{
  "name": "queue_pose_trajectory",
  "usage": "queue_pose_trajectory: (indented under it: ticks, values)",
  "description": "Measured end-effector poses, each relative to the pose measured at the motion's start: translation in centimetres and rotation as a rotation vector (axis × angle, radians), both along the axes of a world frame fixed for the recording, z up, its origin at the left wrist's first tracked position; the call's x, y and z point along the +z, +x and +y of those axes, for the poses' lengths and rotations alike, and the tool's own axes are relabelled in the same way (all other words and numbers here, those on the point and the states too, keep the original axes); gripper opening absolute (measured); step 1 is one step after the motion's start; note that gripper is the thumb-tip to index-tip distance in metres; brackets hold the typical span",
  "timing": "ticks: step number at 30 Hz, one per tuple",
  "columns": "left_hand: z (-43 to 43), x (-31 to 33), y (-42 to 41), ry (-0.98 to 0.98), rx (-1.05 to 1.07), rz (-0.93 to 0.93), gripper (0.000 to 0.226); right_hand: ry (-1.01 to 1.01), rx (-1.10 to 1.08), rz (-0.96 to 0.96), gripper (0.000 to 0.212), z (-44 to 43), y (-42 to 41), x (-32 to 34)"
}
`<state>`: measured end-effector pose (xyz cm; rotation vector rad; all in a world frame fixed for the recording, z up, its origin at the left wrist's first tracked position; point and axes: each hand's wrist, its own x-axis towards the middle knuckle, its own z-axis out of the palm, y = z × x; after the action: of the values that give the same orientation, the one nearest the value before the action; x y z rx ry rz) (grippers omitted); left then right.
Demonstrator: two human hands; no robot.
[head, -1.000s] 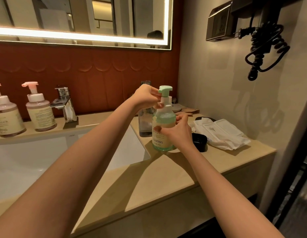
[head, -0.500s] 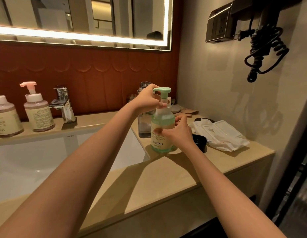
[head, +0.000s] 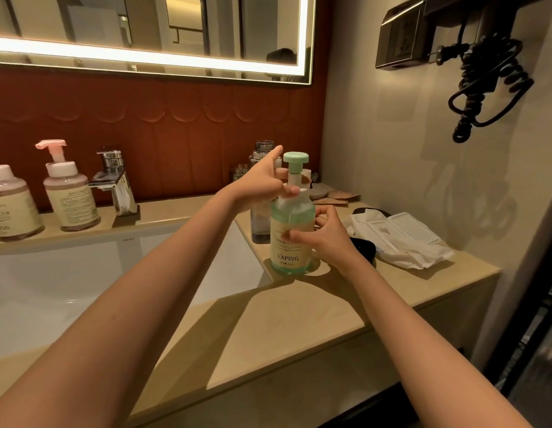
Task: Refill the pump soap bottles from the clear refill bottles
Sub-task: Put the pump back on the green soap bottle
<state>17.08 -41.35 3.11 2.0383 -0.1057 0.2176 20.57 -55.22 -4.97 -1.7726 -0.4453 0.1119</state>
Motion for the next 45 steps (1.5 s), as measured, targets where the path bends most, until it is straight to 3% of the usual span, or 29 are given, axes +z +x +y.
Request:
queue_pose_trajectory:
  ticks: [5, 9, 15, 21, 28, 32, 37, 42, 45]
  values:
    - [-0.7, 0.1, -0.3, -0.009, -0.033, -0.02, 0.083, 0.024, 0.01, 0.008, 0.063, 0.3, -0.1, -0.1]
    - [-0.9, -0.1, -0.1, 0.15, 0.057, -0.13, 0.09, 0.027, 0.035, 0.031, 0.064, 0.3, 0.1, -0.1]
    - [0.2, 1.4, -1.0, 0.133, -0.063, -0.009, 0.099, 0.012, 0.031, 0.016, 0.076, 0.3, 0.0, -0.1]
    - [0.2, 0.7, -1.0, 0.212, 0.103, -0.111, 0.099, 0.022, 0.031, 0.008, 0.067, 0.5, -0.2, -0.2]
    - [0.7, 1.3, -1.3, 0.214, 0.024, -0.02, 0.092, 0.035, 0.033, -0.005, 0.062, 0.4, -0.8, 0.1]
    - [0.7, 0.5, -1.2, 0.222, 0.082, -0.066, 0.09, 0.045, 0.029, 0.002, 0.06, 0.4, -0.9, 0.0]
    - [0.6, 0.6, -1.2, 0.27, 0.048, -0.076, 0.068, 0.037, 0.017, -0.003, 0.063, 0.6, -1.0, 0.1]
    - [1.2, -0.9, -2.3, 0.098, 0.036, 0.001, 0.086, 0.093, 0.062, 0.039, 0.056, 0.4, -1.5, -0.3]
    - [1.6, -2.2, -3.7, -0.006, 0.085, 0.04, 0.08, 0.145, 0.125, 0.141, 0.047, -0.1, -1.5, -0.4]
